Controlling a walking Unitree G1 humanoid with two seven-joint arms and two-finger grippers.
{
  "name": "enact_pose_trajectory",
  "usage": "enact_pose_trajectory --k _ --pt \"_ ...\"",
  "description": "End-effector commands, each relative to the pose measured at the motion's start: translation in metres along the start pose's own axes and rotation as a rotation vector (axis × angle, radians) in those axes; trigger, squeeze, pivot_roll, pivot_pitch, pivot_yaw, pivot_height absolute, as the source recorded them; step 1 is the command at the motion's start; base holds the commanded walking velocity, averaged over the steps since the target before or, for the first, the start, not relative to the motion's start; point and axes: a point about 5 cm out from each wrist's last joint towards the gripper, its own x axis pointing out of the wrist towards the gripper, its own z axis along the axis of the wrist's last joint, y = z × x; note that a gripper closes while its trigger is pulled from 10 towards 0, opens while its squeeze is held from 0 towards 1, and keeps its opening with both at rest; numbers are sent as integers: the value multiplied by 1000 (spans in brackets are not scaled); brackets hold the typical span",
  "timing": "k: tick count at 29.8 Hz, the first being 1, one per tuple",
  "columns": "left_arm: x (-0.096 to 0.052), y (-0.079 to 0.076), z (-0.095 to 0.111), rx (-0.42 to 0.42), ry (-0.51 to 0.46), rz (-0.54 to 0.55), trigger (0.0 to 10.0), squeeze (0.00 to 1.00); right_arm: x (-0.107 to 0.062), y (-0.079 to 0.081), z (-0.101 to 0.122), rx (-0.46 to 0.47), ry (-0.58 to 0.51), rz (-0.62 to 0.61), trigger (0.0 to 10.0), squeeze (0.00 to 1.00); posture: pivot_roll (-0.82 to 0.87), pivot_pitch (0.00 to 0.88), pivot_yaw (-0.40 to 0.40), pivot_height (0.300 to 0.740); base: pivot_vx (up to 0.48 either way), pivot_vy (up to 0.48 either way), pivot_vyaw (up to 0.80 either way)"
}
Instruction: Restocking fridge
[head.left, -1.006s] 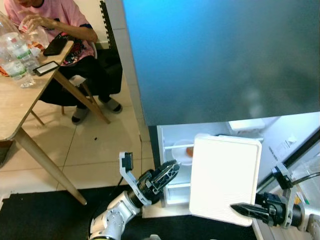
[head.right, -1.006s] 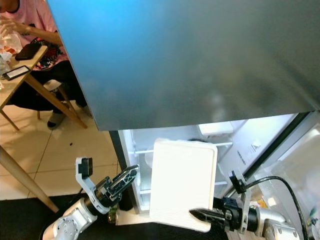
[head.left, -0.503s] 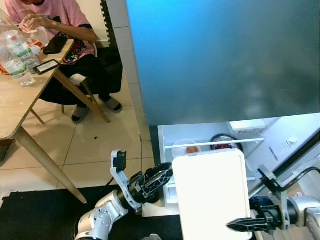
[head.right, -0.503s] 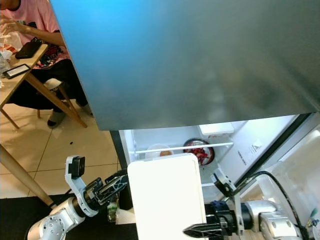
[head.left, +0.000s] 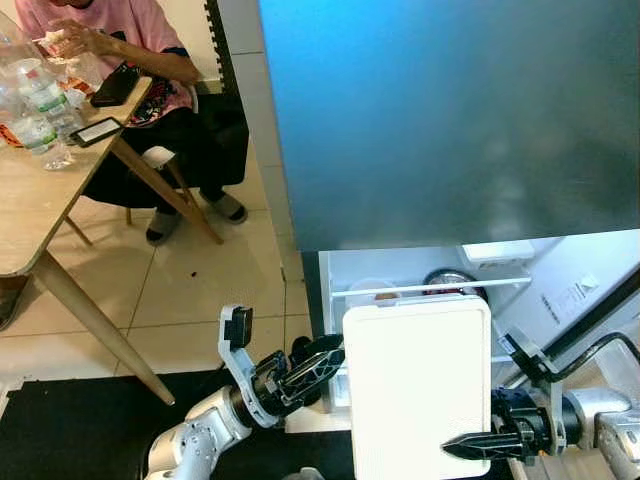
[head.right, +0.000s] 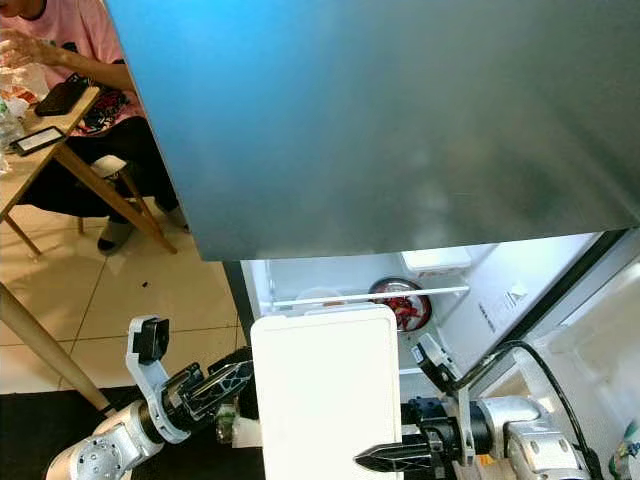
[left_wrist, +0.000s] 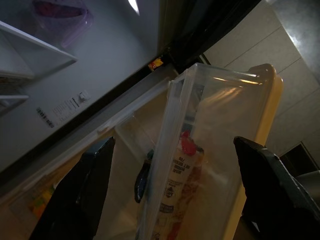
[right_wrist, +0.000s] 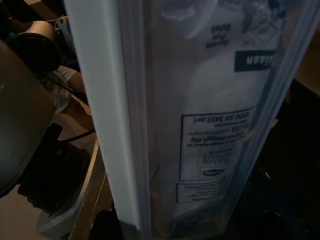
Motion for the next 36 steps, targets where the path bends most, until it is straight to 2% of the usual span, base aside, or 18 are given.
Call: enact_pose_trajectory --k 1,5,6,7,10,20,23,28,36 --pt "3 -5 -4 -8 40 -48 10000 0 3 -2 0 4 1 -2 0 0 -27 116 43 740 0 0 0" --pt "3 -6 -4 -9 41 -51 10000 0 0 -4 8 8 -76 -11 0 0 -27 116 43 740 0 0 0" --pt "2 -6 -4 -10 38 -46 10000 0 -2 -5 15 13 -145 -13 0 0 -25 111 41 740 0 0 0" --pt "2 -6 -4 -10 36 -44 10000 0 -3 -5 17 16 -168 -12 0 0 -25 111 41 740 0 0 0" --pt "3 -6 -5 -10 34 -44 10000 0 -4 -5 18 18 -180 -12 0 0 -25 111 41 740 0 0 0" --pt "7 -8 -5 -8 31 -60 10000 0 4 -2 10 30 -121 24 0 0 -27 120 40 740 0 0 0" --pt "7 -9 -5 -8 32 -64 10000 0 6 0 7 30 -84 41 0 0 -29 123 40 740 0 0 0" --pt "10 -9 -6 -7 37 -76 10000 0 12 7 -4 18 42 76 0 0 -34 122 41 740 0 0 0" --pt "11 -9 -6 3 55 -73 10000 0 18 8 -1 -16 95 93 0 0 -34 122 41 740 0 0 0"
